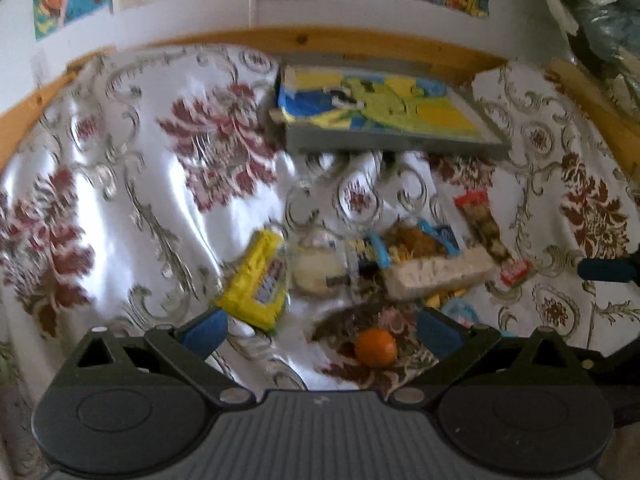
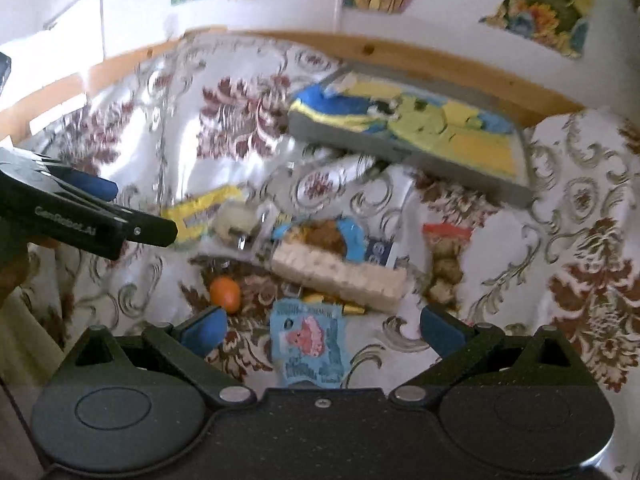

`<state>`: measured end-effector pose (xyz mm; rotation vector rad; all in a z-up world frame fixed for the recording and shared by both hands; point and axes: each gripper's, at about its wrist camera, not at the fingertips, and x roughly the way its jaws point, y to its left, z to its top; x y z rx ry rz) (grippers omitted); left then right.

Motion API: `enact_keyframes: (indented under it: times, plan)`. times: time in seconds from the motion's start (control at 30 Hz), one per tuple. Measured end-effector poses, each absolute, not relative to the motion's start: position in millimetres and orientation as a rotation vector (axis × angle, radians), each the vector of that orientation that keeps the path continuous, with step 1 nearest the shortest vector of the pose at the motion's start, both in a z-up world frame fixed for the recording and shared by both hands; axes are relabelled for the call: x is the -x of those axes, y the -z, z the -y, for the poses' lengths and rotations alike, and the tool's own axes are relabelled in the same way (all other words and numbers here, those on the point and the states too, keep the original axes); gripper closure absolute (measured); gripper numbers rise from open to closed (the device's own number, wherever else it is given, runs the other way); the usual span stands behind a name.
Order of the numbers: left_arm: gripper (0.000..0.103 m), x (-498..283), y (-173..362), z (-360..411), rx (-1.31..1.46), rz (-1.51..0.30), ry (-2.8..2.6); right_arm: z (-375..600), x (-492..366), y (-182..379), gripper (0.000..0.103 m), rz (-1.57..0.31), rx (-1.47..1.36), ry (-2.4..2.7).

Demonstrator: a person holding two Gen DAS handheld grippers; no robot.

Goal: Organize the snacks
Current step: 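Move right tool toward blue candy packet while left tool approaches the orange mandarin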

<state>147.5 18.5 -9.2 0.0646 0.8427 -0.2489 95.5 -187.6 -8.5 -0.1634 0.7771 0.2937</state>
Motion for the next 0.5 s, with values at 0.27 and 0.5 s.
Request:
enact_keyframes:
  times: [0.27, 0.5]
  plan:
    - [0.0, -161.4, 34.5, -7.6, -0.077, -0.957, 0.286, 181.1, -114.8, 34.9, 0.004, -0.846, 0.166, -0.301]
    - [0.001, -174.2, 47.2, 2.0, -0.032, -1.012, 0.335, 178.5, -120.7, 48.5, 0.013, -0.886, 0.166, -0.311]
